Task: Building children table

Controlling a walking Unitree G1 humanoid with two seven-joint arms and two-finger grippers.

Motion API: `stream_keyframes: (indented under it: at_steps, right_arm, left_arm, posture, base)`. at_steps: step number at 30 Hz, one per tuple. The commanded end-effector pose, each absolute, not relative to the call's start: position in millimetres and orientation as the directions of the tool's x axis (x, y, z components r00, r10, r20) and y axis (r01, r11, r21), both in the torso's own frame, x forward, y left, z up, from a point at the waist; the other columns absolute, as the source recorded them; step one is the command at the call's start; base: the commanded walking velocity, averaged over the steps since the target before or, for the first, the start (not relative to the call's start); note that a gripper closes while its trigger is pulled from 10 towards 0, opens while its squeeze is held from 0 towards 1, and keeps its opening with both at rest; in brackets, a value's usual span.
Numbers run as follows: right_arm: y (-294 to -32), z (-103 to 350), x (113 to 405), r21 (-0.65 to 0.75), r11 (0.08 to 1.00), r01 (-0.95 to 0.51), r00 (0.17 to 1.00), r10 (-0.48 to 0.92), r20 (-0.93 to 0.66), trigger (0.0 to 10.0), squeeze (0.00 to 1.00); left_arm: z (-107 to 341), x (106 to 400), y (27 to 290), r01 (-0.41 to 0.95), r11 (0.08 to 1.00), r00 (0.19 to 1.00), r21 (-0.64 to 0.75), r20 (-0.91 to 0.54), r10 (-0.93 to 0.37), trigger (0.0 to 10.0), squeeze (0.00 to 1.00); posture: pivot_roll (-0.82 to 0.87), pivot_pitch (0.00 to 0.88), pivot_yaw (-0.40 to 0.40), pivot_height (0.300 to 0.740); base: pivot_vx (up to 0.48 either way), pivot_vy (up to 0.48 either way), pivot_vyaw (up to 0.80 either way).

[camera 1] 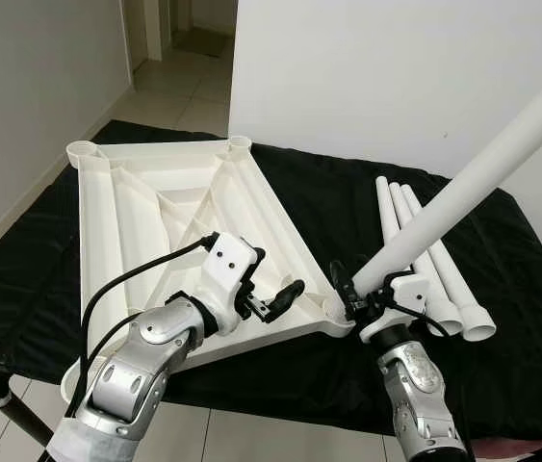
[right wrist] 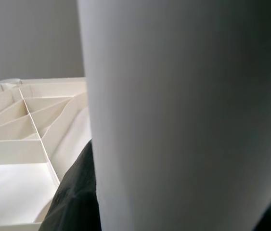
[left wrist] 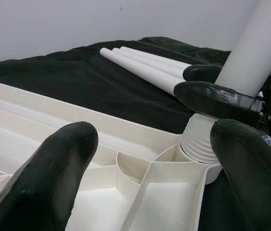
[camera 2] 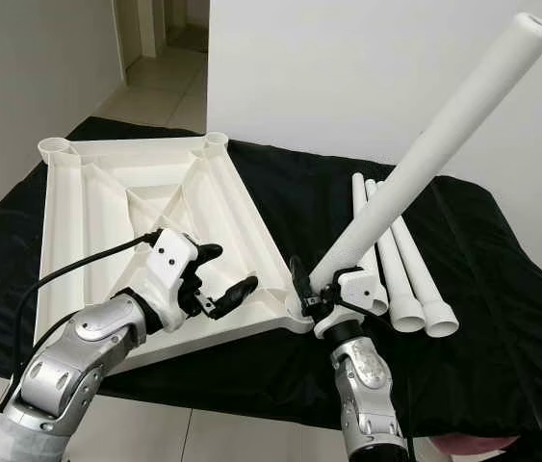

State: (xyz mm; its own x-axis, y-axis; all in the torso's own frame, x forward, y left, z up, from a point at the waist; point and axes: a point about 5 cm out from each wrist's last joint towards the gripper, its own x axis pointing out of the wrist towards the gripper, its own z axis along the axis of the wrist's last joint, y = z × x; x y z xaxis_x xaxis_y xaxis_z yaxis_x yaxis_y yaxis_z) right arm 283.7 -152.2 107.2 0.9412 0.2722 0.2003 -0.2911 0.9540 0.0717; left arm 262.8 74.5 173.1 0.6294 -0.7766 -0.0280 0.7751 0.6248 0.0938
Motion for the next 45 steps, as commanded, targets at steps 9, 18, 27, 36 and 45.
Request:
stream_keyframes:
  at_steps: [9, 18, 27, 36, 45]
  right_arm:
    - [-157.4, 79.0, 288.1, 0.046, 0.958, -0.285, 0.957, 0.287, -0.049, 10.0, 0.00]
    - [-159.8, 74.5, 293.4, 0.094, 0.951, -0.296, 0.947, 0.305, -0.103, 10.0, 0.00]
    - [-170.2, 69.6, 292.5, 0.216, 0.962, -0.169, 0.977, 0.193, -0.095, 10.0, 0.00]
    - [-161.8, 71.1, 283.3, 0.098, 0.963, -0.250, 0.966, 0.254, -0.037, 10.0, 0.00]
    - [-154.6, 66.0, 274.0, 0.020, 0.943, -0.333, 0.942, 0.334, -0.036, 10.0, 0.00]
  left_arm:
    - [173.8, 259.5, 71.2, 0.795, 0.600, 0.605, 0.090, -0.032, -0.796, 10.0, 0.00]
    - [173.2, 257.1, 73.6, 0.787, 0.610, 0.615, 0.090, -0.035, -0.788, 10.0, 0.00]
    - [173.9, 257.0, 74.8, 0.782, 0.617, 0.622, 0.091, -0.033, -0.782, 10.0, 0.00]
    - [174.9, 258.6, 75.4, 0.778, 0.621, 0.626, 0.096, -0.033, -0.779, 10.0, 0.00]
    - [176.0, 259.8, 75.1, 0.776, 0.624, 0.629, 0.096, -0.028, -0.777, 10.0, 0.00]
  posture:
    - [0.02, 0.000, -0.091, 0.740]
    - [0.03, 0.000, -0.102, 0.740]
    - [0.03, 0.000, -0.104, 0.740]
    - [0.03, 0.000, -0.100, 0.740]
    - [0.02, 0.000, -0.102, 0.740]
  base:
    - [0.000, 0.000, 0.00]
    - [0.000, 0.000, 0.00]
    - [0.000, 0.000, 0.00]
    - [0.000, 0.000, 0.00]
    - [0.000, 0.000, 0.00]
